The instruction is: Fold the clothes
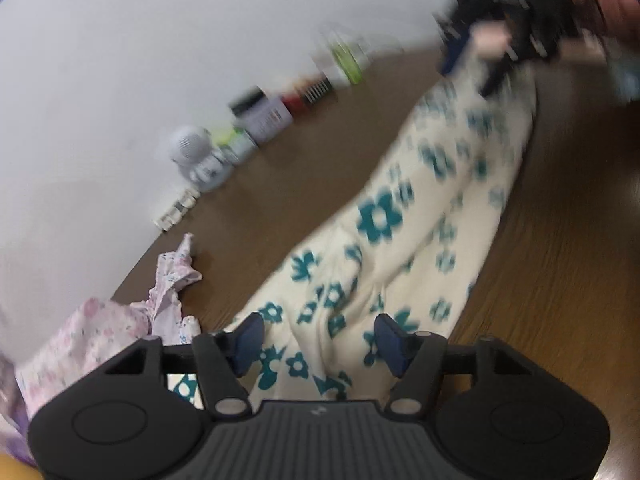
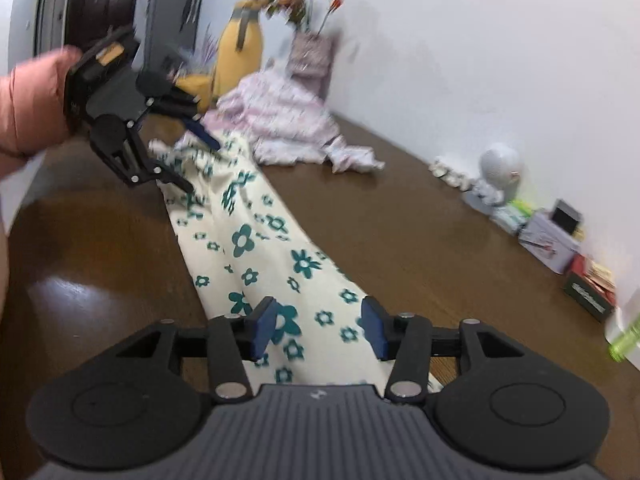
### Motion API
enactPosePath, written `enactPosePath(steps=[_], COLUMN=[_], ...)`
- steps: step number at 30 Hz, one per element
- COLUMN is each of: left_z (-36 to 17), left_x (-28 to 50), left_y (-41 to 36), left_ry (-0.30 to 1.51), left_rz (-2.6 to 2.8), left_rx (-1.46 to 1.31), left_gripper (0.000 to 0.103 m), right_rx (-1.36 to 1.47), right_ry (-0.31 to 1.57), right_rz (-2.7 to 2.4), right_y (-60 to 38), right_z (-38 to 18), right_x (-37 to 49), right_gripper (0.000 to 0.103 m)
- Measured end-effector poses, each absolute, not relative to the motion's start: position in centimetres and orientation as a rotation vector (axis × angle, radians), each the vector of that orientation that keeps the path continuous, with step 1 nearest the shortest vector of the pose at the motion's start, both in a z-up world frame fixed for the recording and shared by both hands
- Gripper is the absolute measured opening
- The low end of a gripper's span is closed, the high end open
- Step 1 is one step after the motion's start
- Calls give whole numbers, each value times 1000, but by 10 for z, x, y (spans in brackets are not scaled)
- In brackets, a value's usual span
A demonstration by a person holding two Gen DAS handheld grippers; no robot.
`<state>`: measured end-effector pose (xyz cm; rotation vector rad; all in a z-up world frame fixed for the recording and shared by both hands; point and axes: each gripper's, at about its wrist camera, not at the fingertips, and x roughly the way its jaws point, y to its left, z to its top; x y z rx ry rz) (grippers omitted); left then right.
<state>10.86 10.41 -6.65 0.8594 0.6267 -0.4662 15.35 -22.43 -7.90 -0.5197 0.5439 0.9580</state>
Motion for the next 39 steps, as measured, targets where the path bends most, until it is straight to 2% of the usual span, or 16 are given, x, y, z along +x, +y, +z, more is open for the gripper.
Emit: enactPosePath(steps=[1, 2, 7, 13, 17, 21, 22, 23, 25, 29, 32, 35, 36, 37, 38, 39], left_z=[-70, -71, -81, -126, -132, -126, -122, -115, -101, -68, -59, -65, -69, -73, -76, -77], left_x=[110, 110, 83, 58, 52, 49, 45, 44, 42, 41, 41, 48, 50, 53, 55, 58], left_y=[100, 97, 87, 94, 101, 108, 107, 109, 113, 117, 109, 98, 96, 94, 95, 97], left_ry=[636, 618, 254, 309, 334, 363, 370, 377, 395, 432, 413, 409, 418, 428, 447, 467], left_rz=[-463, -452, -329, -377, -349, -339, -333, -324, -313, -370, -427, -444, -444, -445, -451, -458], left_rx=[914, 967, 1366, 1517, 1489, 1437, 1403, 1361, 1265, 1017, 934, 965, 977, 990, 985, 979], left_gripper=[3, 5, 5, 6, 6, 13, 22, 36, 53, 55, 55, 53, 51, 31, 6, 5], right_rx=[-520, -519, -472, -448, -440, -447, -444, -436, -427, -503, -598, -660, -658, -657, -668, -674], right_ry=[572, 602, 682, 675, 677, 670, 665, 650, 609, 542, 552, 581, 591, 603, 582, 577], right_rz=[955, 951, 920, 904, 905, 910, 912, 922, 948, 1008, 1040, 1031, 1040, 1048, 1056, 1074], right_y=[-218, -213, -215, -225, -230, -235, -236, -238, -239, -219, -190, -168, -167, -166, -167, -171], right_z=[-85, -91, -116, -120, -121, -119, -118, -115, -108, -104, -114, -123, -123, -122, -120, -117], right_x=[159, 164, 172, 164, 163, 158, 157, 155, 150, 139, 139, 145, 145, 144, 138, 132], right_gripper=[49, 49, 49, 49, 48, 49, 49, 49, 49, 49, 43, 25, 0, 1, 1, 1])
